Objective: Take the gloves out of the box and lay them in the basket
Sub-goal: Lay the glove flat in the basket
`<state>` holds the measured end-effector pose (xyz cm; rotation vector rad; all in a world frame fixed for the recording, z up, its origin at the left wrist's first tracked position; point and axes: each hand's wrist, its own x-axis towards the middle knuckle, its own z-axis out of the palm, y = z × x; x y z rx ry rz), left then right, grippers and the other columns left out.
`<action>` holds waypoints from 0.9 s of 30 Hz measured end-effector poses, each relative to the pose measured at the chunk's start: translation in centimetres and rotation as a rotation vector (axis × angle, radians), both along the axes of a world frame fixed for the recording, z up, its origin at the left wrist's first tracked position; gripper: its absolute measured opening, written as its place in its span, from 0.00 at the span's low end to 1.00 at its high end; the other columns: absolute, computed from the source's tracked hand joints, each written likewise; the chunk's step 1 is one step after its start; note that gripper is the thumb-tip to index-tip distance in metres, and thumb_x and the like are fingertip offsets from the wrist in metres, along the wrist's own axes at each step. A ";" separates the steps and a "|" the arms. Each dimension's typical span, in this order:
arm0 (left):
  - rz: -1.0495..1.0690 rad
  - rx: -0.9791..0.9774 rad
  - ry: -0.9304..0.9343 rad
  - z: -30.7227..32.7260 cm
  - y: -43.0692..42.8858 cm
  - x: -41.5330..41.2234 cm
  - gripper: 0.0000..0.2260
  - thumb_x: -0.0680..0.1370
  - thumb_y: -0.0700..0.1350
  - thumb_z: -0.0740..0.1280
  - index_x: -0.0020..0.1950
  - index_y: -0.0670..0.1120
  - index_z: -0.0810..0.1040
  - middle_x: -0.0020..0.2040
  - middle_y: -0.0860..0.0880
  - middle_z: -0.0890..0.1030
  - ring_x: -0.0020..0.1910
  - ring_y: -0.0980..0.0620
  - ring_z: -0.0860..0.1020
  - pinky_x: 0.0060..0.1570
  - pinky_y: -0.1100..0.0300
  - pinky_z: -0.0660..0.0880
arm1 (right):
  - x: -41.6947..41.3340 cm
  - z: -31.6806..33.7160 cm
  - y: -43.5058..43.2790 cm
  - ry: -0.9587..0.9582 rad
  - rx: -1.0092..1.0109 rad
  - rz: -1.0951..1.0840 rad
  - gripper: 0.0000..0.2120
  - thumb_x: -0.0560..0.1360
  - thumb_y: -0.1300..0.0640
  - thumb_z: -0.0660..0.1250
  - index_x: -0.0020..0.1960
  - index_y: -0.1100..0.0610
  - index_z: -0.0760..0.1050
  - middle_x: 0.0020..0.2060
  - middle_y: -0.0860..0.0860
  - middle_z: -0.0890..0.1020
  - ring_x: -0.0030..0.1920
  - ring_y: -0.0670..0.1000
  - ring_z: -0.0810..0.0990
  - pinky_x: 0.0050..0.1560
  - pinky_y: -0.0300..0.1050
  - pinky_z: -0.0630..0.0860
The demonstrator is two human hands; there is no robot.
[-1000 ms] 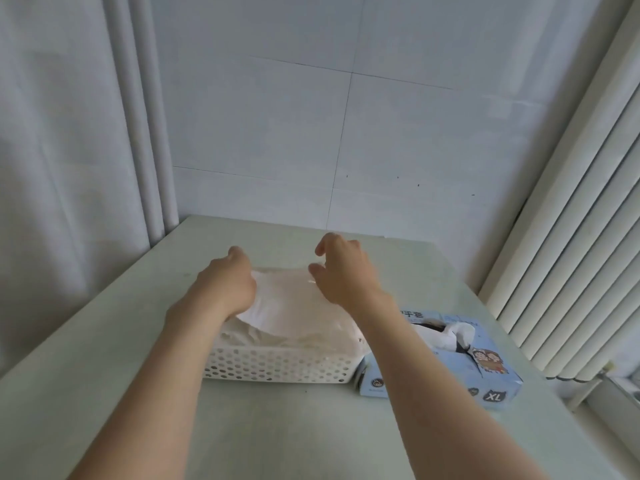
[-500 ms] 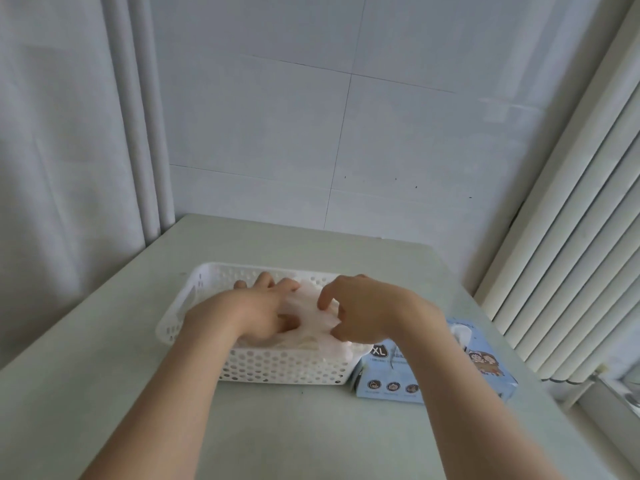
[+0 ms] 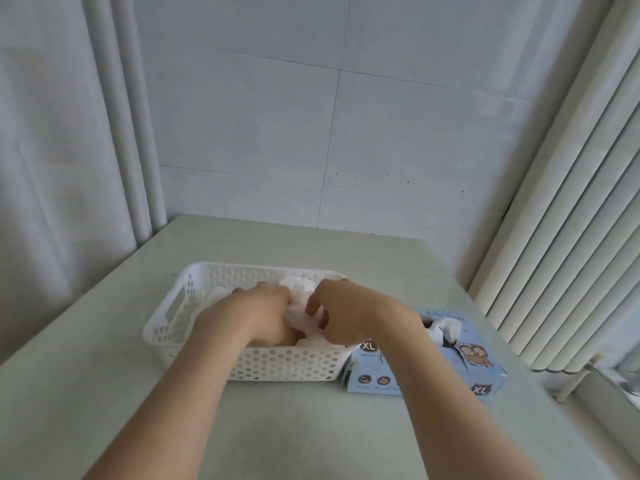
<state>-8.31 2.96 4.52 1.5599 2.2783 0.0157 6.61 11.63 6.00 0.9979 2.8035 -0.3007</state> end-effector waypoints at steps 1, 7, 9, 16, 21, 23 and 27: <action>0.017 -0.030 0.014 0.1 -0.1 0.4 0.22 0.72 0.61 0.66 0.65 0.59 0.74 0.67 0.50 0.69 0.66 0.40 0.70 0.62 0.46 0.73 | 0.4 0.0 -0.1 0.064 -0.023 -0.008 0.16 0.79 0.60 0.62 0.63 0.55 0.82 0.57 0.57 0.83 0.51 0.56 0.84 0.45 0.50 0.84; 0.043 0.047 0.070 1.4 -0.4 1.6 0.21 0.75 0.54 0.66 0.66 0.51 0.73 0.64 0.48 0.65 0.65 0.42 0.65 0.58 0.51 0.66 | 3.6 -1.3 -0.3 0.647 0.044 -0.050 0.16 0.77 0.67 0.66 0.53 0.49 0.85 0.46 0.45 0.83 0.44 0.43 0.81 0.43 0.31 0.74; 0.011 0.076 0.097 2.4 -0.7 2.2 0.22 0.79 0.53 0.65 0.71 0.47 0.68 0.67 0.46 0.65 0.68 0.42 0.64 0.61 0.52 0.66 | 5.2 -1.7 0.3 0.829 0.023 -0.116 0.15 0.74 0.68 0.65 0.48 0.49 0.84 0.43 0.45 0.83 0.43 0.44 0.81 0.40 0.31 0.73; 0.011 0.366 0.314 2.0 -0.4 6.0 0.05 0.83 0.44 0.58 0.54 0.45 0.63 0.55 0.45 0.65 0.53 0.44 0.65 0.51 0.52 0.67 | 11.1 -3.3 2.7 0.851 -0.056 -0.306 0.14 0.68 0.68 0.70 0.44 0.49 0.79 0.42 0.47 0.83 0.44 0.47 0.81 0.42 0.34 0.76; -0.187 0.466 0.303 -0.5 1.0 7.6 0.11 0.86 0.50 0.55 0.63 0.46 0.69 0.60 0.46 0.72 0.59 0.43 0.72 0.55 0.49 0.73 | 13.5 -4.0 3.9 0.736 -0.030 -0.301 0.10 0.71 0.58 0.78 0.48 0.45 0.83 0.41 0.41 0.84 0.44 0.41 0.82 0.47 0.33 0.78; -0.200 0.463 0.260 -1.1 1.2 8.1 0.11 0.87 0.51 0.53 0.60 0.45 0.69 0.57 0.46 0.76 0.54 0.42 0.77 0.52 0.49 0.76 | 13.8 -4.4 4.2 0.737 -0.002 -0.328 0.08 0.73 0.55 0.79 0.47 0.43 0.85 0.39 0.39 0.85 0.43 0.39 0.83 0.47 0.32 0.78; -0.124 0.494 0.244 -1.6 1.2 8.7 0.12 0.88 0.52 0.52 0.56 0.46 0.68 0.52 0.47 0.79 0.45 0.43 0.78 0.42 0.53 0.72 | 13.6 -5.1 4.6 0.818 0.068 -0.331 0.04 0.79 0.55 0.75 0.49 0.47 0.87 0.41 0.38 0.87 0.45 0.37 0.83 0.47 0.29 0.76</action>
